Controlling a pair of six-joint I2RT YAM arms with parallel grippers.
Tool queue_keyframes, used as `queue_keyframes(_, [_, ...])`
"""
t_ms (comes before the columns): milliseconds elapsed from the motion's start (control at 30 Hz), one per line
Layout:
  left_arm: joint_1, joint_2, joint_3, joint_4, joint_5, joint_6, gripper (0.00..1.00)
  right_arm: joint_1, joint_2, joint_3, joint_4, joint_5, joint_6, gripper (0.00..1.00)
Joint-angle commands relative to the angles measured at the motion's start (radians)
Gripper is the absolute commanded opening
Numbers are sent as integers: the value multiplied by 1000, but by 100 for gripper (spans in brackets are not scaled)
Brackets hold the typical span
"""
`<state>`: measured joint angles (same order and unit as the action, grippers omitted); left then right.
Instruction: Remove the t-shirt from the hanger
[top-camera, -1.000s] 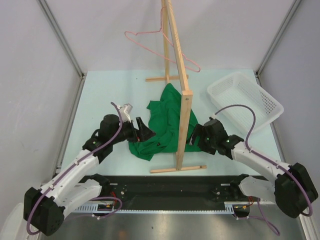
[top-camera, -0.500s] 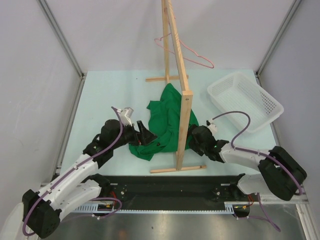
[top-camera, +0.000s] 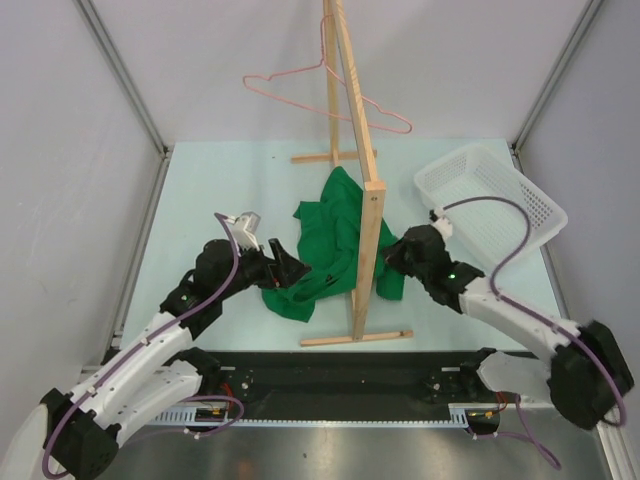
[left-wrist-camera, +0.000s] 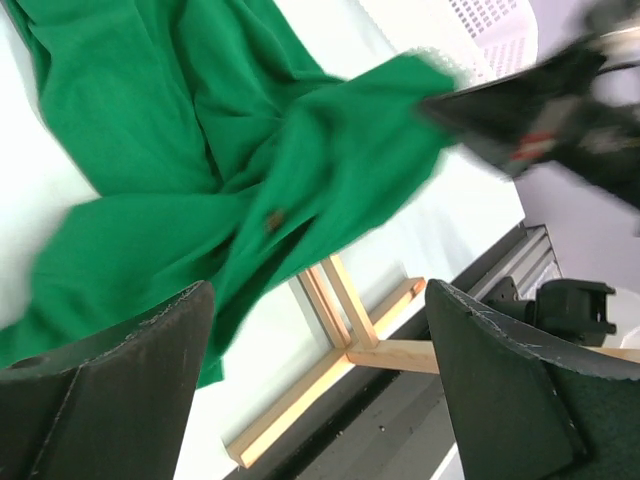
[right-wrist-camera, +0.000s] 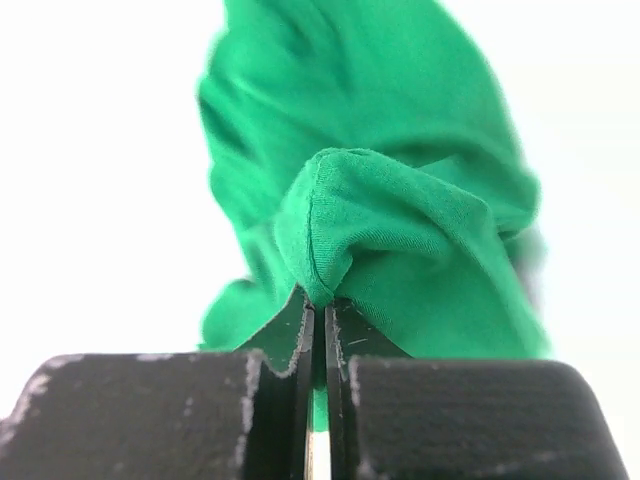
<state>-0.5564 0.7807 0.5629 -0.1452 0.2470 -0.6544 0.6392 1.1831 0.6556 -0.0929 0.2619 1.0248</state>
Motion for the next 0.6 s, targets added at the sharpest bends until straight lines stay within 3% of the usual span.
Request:
queue_keyframes(0, [-7,-6,57,1,-31,32,91,-81,-244,148,-222,65,-147,0])
queue_keyframes(167, [-8,14,55,18,-28,33,91,-200,-442,327,-433,60,-250,0])
queue_keyframes(300, [-11,28,60,32,-25,30,91,-214,-476,481,-583,40,-305,0])
queue_keyframes(567, [-11,43,74,32,-28,32,91,-214,-510,670,-636,2,-327,0])
